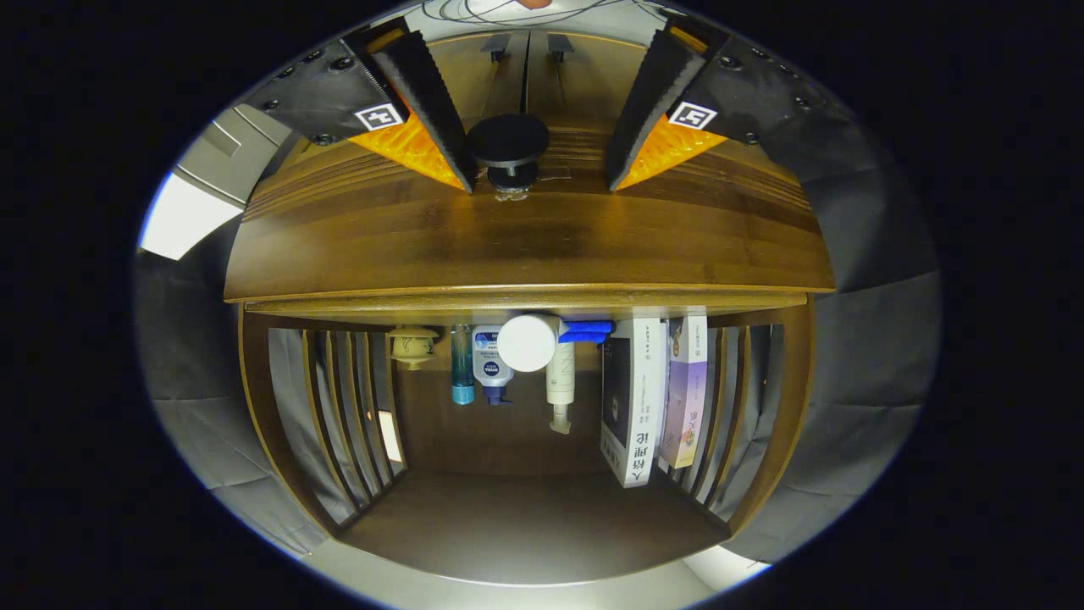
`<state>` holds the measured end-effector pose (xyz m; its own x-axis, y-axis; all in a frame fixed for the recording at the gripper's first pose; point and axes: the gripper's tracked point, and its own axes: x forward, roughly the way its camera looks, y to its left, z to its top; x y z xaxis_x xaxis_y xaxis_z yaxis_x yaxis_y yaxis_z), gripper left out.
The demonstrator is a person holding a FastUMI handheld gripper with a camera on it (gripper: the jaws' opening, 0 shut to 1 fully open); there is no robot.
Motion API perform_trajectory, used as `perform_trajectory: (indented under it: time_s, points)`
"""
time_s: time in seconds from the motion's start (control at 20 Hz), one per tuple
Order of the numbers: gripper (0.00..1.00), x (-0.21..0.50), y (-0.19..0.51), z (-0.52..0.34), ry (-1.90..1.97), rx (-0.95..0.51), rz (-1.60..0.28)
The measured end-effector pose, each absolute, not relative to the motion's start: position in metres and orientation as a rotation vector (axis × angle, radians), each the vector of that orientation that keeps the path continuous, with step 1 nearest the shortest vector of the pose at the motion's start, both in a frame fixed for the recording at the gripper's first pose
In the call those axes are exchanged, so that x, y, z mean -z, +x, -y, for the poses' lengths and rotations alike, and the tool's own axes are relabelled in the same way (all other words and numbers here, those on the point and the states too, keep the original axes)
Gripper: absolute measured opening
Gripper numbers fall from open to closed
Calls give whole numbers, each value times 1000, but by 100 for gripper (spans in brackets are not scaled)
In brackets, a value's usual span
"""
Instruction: Pull open the drawer, take out the items inside it, and place them on the countertop above the cabinet.
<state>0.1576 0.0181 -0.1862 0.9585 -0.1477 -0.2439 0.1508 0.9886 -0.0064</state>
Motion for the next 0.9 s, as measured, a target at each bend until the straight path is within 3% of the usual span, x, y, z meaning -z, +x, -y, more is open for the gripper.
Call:
perform_trajectory:
  time_s: [0.6,0.9]
  points:
    - [97,184,159,-15,-48,106,-256]
    - [97,107,112,-10,-2,59,-132]
